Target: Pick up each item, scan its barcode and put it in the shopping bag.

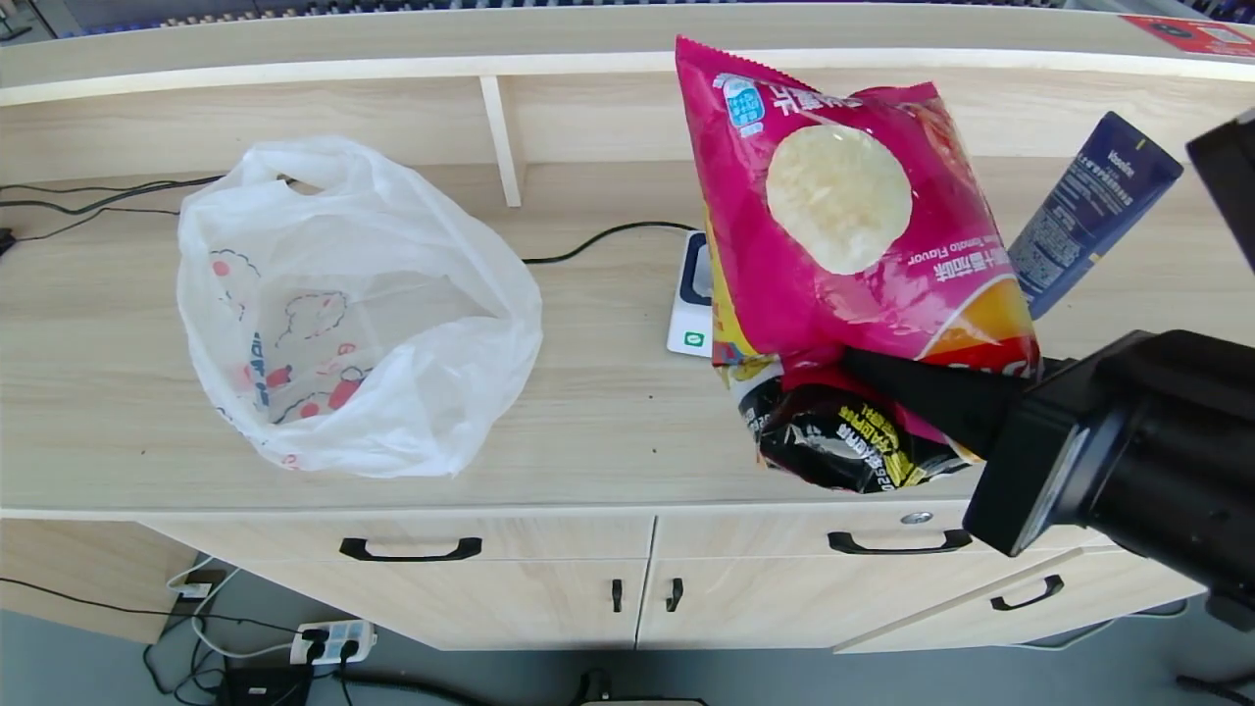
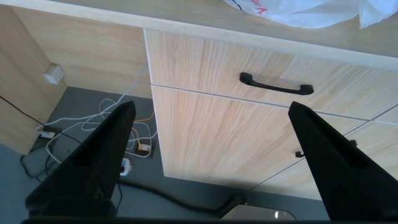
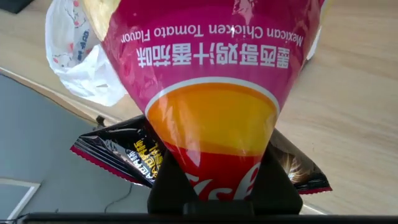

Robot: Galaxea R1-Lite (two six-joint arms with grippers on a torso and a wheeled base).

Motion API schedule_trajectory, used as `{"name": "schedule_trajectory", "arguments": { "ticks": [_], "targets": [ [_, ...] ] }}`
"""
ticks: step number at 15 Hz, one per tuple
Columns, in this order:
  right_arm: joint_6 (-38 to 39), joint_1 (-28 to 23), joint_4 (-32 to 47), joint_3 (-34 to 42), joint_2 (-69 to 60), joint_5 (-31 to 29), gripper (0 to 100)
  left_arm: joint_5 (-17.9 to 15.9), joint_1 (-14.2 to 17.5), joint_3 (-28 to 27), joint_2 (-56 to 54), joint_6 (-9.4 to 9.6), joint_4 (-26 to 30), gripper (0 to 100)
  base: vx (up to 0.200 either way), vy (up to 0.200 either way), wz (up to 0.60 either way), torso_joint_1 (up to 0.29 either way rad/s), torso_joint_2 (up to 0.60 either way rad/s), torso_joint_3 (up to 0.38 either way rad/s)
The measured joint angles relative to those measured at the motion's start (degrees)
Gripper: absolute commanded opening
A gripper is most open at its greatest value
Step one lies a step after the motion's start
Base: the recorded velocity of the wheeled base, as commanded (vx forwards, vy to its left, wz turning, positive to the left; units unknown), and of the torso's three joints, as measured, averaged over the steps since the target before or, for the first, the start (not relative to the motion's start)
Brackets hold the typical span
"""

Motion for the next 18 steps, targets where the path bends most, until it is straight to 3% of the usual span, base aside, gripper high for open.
{"name": "schedule_trajectory", "arguments": {
  "ticks": [3,5,8,13,18],
  "targets": [
    [-4.1,0.3,-12.6,8.7,-1.0,-0.1,0,0.0,0.0,0.0,0.0,0.00,0.0,100,-0.200,0.000,0.00,0.009,0.01,0.004],
    [-4.1,0.4,-13.3,10.7,-1.2,-0.2,0,0.0,0.0,0.0,0.0,-0.02,0.0,100,-0.200,0.000,0.00,-0.005,0.00,0.000],
    [-4.1,-0.1,-13.5,11.3,-1.7,-0.2,0,0.0,0.0,0.0,0.0,-0.02,0.0,100,0.000,0.000,0.00,0.000,0.00,0.000],
    [-4.1,-0.3,-13.4,11.1,-2.0,-0.4,0,0.0,0.0,0.0,0.0,-0.11,0.0,100,0.000,0.200,0.00,0.008,0.00,0.005],
    [-4.0,-1.3,-13.1,8.3,-1.3,0.4,0,0.0,-0.1,0.0,0.0,-0.17,-0.1,100,0.000,0.040,0.60,0.007,0.00,0.000]
  ]
}}
